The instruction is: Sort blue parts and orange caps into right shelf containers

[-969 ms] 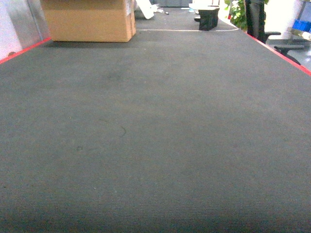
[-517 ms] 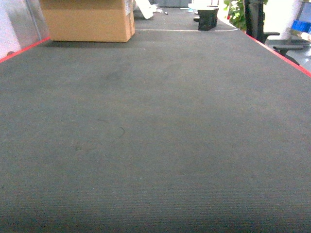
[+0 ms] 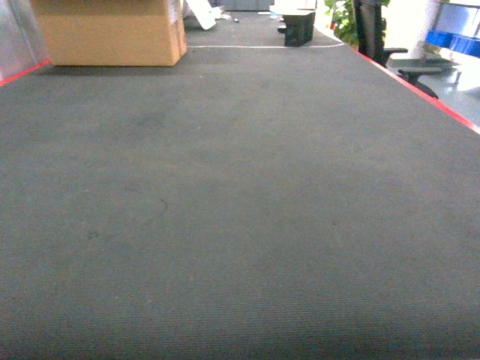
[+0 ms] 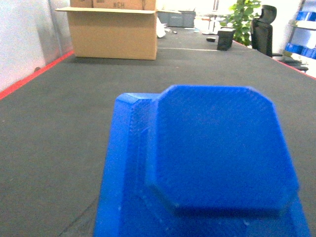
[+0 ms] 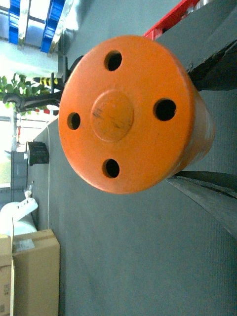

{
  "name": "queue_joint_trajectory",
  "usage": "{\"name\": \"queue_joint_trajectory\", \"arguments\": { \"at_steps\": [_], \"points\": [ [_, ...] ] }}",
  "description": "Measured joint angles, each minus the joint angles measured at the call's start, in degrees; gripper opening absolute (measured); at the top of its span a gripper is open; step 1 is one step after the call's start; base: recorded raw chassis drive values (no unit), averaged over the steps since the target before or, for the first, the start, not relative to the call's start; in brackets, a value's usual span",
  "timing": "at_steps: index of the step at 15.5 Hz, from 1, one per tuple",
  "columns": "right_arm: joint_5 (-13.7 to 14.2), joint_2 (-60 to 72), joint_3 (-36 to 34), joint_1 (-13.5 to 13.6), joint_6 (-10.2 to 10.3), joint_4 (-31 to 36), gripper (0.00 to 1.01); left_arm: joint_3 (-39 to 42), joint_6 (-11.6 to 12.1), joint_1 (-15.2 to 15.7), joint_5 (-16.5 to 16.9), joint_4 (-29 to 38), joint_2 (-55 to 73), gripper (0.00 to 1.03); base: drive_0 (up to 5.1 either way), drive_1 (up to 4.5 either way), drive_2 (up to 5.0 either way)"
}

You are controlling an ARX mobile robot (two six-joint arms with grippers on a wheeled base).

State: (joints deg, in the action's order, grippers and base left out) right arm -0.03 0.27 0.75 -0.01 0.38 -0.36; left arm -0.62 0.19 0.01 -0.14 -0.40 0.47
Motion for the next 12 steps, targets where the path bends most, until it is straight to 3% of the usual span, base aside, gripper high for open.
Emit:
{"name": "queue_joint_trajectory", "arguments": {
  "at_steps": [12],
  "points": [
    [0.0, 0.0, 0.0, 0.0, 0.0, 0.0, 0.39, 0.0, 0.0, -0.02, 0.09, 0.0, 0.0, 0.43, -1.6, -1.58, -1.6]
  ]
}}
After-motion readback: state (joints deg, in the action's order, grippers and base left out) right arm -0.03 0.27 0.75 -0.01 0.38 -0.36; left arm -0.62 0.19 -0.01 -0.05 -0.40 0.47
